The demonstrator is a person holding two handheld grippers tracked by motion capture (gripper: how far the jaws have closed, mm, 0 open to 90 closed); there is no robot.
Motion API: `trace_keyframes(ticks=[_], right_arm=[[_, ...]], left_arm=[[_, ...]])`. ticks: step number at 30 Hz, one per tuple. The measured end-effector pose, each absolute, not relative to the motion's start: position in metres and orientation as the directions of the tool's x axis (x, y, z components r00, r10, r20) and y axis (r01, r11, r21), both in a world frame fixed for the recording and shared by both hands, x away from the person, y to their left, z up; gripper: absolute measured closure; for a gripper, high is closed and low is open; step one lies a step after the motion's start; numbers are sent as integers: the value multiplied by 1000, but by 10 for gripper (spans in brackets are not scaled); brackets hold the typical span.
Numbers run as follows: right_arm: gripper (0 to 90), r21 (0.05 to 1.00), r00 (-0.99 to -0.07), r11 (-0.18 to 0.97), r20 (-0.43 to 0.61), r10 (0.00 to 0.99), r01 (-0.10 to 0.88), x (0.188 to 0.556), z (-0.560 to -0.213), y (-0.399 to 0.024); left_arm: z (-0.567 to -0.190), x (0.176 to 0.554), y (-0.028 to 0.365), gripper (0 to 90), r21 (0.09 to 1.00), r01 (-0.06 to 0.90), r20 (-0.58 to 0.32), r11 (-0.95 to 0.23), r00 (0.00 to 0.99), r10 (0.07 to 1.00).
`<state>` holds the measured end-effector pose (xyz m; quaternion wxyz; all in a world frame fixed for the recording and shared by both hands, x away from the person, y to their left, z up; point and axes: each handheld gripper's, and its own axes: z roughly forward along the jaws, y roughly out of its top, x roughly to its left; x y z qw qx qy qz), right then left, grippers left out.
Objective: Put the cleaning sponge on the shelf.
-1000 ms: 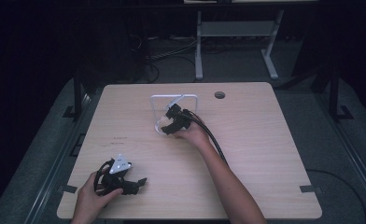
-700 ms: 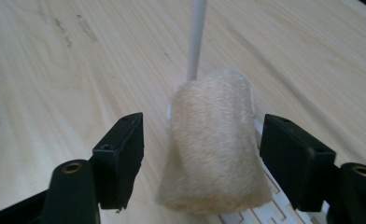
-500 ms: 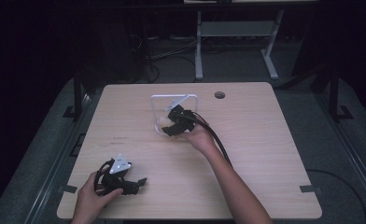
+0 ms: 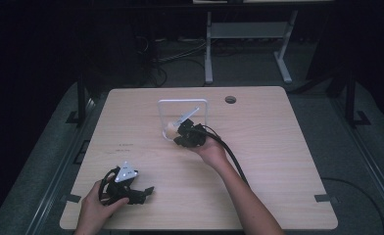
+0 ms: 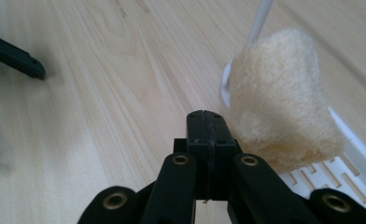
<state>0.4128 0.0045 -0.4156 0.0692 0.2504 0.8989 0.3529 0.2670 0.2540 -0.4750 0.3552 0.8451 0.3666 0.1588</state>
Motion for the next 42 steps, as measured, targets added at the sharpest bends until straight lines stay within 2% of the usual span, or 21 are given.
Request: trace_keyframes(ticks=[11,26,34,42], right_arm=[[900,636,-849,642,41,527,429,422,-436,-2],[900,627,-807,615,40,589,479,436,-442,-19],[898,641,-806,605,38,590,473,435,-443,-24],[681,653,-806,596,39,590,468,421,-434,-33]], left_arm=[[-475,267,254,122,718,506,10,-479,680,733],[-475,267,254,122,719,508,5,-474,679,734],[-475,267,254,122,719,508,5,-474,679,734],[-475,267,254,122,719,508,5,-474,678,735]])
